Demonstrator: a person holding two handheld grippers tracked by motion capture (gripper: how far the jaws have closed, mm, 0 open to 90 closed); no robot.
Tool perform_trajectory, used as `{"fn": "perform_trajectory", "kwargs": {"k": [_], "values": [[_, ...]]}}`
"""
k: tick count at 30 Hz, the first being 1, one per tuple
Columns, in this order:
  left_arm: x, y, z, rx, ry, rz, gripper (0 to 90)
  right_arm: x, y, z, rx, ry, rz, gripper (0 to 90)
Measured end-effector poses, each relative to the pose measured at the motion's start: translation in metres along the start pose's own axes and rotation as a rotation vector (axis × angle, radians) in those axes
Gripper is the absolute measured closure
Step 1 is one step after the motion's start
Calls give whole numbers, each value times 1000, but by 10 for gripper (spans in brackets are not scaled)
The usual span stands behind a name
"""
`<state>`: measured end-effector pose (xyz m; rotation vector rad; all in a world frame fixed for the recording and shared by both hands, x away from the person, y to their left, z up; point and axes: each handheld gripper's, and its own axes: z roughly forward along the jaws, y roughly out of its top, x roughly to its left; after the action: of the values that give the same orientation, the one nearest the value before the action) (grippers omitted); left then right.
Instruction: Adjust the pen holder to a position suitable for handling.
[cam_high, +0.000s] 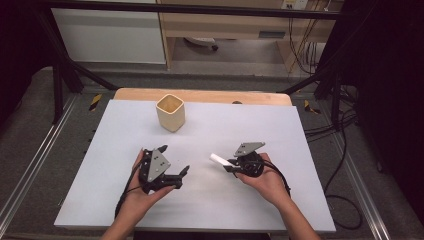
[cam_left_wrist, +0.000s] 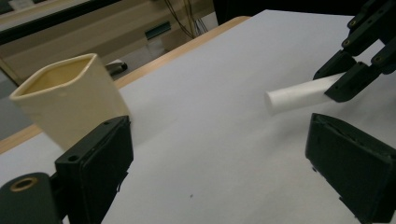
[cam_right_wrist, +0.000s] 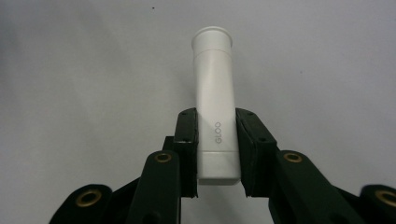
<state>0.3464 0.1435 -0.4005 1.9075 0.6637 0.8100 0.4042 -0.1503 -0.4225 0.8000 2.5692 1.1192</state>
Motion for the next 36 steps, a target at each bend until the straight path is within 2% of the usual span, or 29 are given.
{"fn": "perform_trajectory", "kwargs": {"k": [3,5,12,17,27,36], "values": [[-13,-5,2,4,-4,18,88,6,-3,0,16,9,-6,713],[-18,-9,1,17,-7,49,86,10,-2,-1,12,14,-6,713],[-27,-18,5,50,-29,77,84,17,3,-3,7,23,-20,713],[-35,-19,9,68,-28,141,85,19,4,-1,3,32,-20,713],[-46,-20,14,84,-16,223,89,26,9,-3,7,50,-43,713],[-50,-20,15,81,9,274,101,34,14,-3,6,70,-54,713]]}}
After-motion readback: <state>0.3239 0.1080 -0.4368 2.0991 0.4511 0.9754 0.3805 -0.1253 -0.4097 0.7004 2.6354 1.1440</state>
